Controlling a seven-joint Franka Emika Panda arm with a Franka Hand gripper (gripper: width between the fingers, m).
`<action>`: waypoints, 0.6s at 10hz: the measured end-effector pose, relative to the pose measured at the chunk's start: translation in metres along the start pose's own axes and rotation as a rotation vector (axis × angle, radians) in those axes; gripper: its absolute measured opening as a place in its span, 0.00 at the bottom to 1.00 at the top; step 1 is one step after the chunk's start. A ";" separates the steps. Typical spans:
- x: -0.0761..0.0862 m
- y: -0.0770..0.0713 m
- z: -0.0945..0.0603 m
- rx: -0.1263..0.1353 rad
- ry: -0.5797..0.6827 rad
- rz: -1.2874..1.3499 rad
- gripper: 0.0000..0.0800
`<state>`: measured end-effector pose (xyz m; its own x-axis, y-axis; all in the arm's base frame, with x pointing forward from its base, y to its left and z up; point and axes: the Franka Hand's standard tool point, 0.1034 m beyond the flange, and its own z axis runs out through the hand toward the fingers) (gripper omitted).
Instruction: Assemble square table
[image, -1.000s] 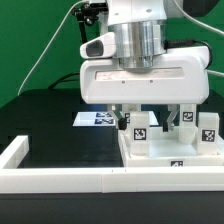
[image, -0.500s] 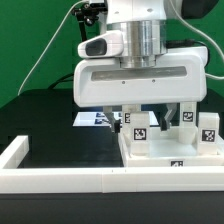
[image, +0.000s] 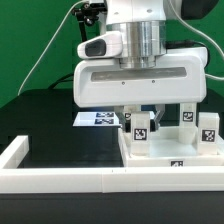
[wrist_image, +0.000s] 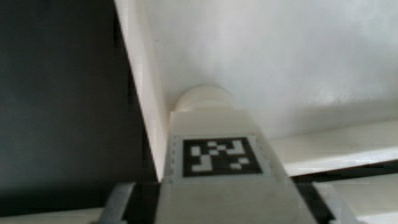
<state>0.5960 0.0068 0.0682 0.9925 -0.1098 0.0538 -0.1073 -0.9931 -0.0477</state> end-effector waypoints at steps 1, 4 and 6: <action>0.000 0.000 0.000 0.001 0.001 0.010 0.36; 0.000 0.001 0.001 0.020 0.033 0.379 0.36; 0.000 0.004 0.001 0.048 0.029 0.629 0.36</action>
Offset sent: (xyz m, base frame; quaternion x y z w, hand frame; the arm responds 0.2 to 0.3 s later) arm -0.0132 -0.0005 -0.0004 0.0035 0.0282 0.2769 0.9605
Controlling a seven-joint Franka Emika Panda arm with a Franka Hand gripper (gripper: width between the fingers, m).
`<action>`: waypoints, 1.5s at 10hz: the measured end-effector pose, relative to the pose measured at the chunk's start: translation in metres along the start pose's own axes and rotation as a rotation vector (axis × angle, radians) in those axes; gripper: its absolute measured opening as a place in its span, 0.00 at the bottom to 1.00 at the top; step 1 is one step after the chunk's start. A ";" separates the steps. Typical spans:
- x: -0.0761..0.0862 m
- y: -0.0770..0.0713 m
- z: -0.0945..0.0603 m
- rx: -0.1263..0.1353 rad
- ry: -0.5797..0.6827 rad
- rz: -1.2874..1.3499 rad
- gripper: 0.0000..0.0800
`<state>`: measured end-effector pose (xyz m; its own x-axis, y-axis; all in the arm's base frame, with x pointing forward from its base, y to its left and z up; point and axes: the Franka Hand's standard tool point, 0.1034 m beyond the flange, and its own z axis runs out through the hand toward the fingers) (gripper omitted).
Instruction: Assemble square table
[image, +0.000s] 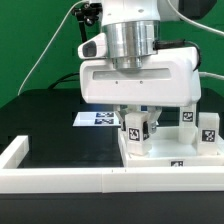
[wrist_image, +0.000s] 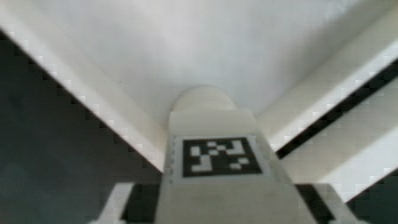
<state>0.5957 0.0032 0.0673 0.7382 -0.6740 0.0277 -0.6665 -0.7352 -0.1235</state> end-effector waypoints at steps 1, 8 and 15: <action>-0.001 0.000 0.001 0.002 -0.002 0.135 0.36; -0.001 -0.004 0.002 -0.007 -0.022 0.671 0.36; -0.001 -0.005 0.000 -0.001 -0.022 0.315 0.80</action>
Offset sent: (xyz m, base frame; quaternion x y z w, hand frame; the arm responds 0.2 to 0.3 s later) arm 0.0053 0.0010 -0.0070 -0.0449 -0.0332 0.2505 0.9665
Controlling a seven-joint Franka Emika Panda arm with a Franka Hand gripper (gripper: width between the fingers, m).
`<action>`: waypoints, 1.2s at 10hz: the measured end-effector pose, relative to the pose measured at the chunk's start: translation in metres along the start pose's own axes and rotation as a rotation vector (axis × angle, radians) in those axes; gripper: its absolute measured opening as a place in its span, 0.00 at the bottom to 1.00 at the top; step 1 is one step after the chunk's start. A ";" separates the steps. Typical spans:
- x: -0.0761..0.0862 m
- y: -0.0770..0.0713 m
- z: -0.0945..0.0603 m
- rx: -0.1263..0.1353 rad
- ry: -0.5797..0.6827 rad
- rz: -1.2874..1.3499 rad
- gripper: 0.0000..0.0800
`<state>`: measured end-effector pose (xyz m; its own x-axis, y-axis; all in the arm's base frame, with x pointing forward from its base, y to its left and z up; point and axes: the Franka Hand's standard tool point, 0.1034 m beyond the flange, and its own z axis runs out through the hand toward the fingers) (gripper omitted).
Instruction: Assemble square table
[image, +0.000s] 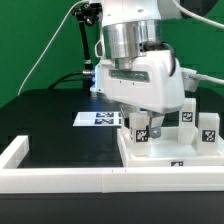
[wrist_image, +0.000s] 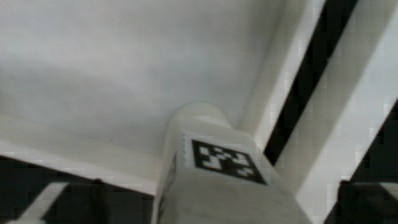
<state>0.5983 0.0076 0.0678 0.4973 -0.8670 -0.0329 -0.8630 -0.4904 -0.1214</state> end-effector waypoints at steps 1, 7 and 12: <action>0.000 0.001 0.000 -0.002 -0.002 -0.114 0.81; -0.001 -0.002 -0.002 -0.045 0.002 -0.653 0.81; 0.001 -0.002 -0.003 -0.061 0.012 -0.970 0.81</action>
Offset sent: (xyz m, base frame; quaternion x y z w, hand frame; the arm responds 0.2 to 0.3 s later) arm 0.0016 0.0040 0.0029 -0.0180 -0.0201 -0.2568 0.9661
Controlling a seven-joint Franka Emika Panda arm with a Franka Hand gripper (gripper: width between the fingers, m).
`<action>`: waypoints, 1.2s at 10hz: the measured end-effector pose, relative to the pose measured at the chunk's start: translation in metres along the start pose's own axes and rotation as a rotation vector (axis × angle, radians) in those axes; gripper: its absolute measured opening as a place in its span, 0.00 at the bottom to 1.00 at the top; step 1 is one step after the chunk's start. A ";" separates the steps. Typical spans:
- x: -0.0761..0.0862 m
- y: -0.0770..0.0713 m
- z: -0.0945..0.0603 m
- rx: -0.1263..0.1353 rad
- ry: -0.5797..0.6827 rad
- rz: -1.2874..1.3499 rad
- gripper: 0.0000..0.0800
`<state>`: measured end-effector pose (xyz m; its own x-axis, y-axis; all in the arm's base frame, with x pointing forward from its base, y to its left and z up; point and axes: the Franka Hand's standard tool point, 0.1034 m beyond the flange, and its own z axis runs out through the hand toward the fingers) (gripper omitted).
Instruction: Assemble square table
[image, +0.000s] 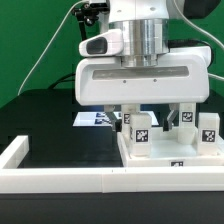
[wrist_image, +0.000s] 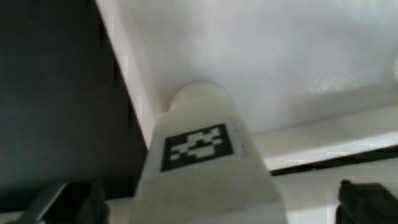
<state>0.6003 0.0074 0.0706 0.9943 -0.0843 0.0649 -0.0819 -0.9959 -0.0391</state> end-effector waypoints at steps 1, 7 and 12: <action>0.000 0.001 0.000 0.000 0.000 -0.034 0.65; 0.000 0.001 0.000 0.002 0.000 0.029 0.36; 0.000 0.004 0.002 0.022 0.007 0.649 0.36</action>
Offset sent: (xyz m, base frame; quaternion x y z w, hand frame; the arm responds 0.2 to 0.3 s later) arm 0.0000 0.0000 0.0000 0.0000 0.0000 0.0000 1.0000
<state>0.5998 0.0031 0.0689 0.7428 -0.6690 0.0280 -0.6643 -0.7416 -0.0935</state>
